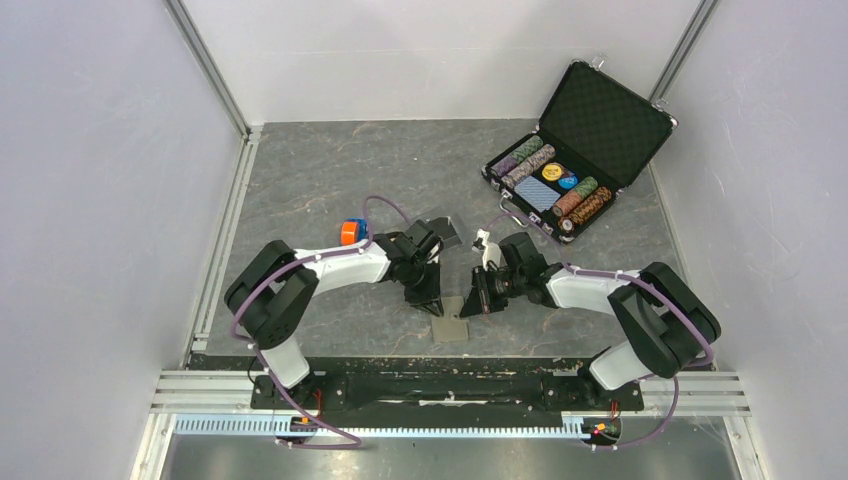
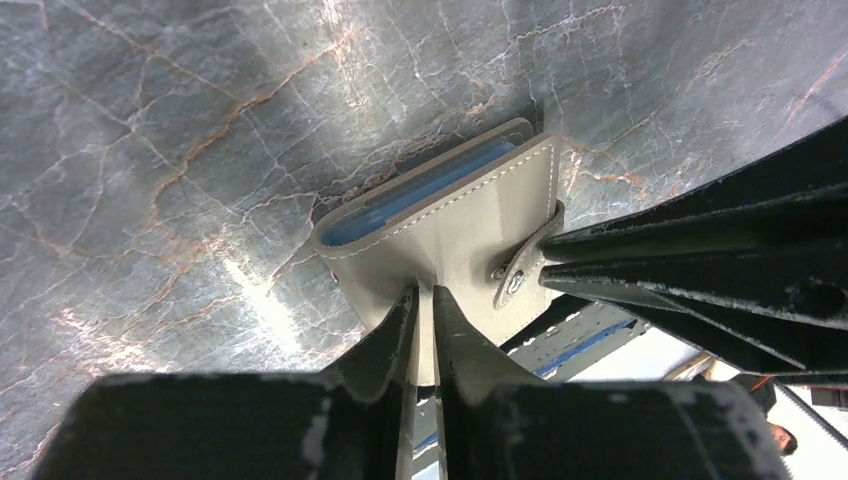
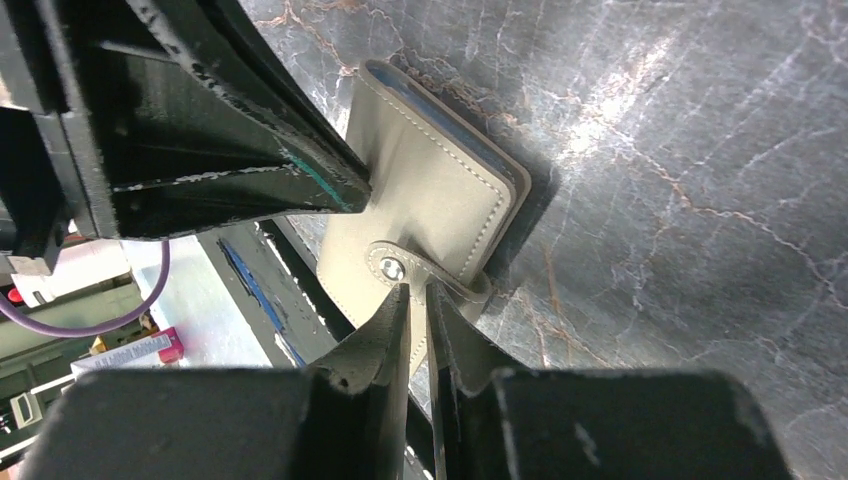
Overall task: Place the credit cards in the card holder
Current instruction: Close the card holder at the center of the board.
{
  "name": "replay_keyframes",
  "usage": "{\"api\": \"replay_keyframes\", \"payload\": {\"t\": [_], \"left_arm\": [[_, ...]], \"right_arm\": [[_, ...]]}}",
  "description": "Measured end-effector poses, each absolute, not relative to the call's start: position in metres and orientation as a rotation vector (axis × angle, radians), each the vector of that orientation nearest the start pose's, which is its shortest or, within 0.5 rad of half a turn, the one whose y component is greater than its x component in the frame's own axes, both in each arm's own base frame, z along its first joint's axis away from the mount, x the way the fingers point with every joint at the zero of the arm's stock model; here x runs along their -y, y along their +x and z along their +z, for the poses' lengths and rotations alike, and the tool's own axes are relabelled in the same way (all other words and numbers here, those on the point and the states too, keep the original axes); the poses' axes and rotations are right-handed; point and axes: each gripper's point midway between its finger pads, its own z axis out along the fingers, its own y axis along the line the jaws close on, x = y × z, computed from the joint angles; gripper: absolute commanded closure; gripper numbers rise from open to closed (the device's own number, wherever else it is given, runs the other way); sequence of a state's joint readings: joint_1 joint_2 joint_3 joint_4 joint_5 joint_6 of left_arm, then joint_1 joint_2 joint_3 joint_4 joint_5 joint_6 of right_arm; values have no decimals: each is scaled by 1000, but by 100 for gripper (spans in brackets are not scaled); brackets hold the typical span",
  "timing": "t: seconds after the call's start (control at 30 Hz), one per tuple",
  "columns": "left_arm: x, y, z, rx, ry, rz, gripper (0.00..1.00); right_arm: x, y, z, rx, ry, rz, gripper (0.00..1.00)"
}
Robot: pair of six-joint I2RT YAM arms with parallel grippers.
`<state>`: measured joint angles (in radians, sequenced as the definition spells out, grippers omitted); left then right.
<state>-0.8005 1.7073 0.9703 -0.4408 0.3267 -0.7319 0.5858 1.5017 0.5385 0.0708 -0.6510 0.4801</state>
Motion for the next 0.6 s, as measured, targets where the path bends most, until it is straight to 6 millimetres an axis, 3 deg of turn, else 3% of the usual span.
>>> {"api": "replay_keyframes", "payload": {"t": [0.6], "left_arm": [[303, 175, 25, -3036, 211, -696, 90]], "right_arm": [[-267, 169, 29, -2589, -470, 1265, 86]]}}
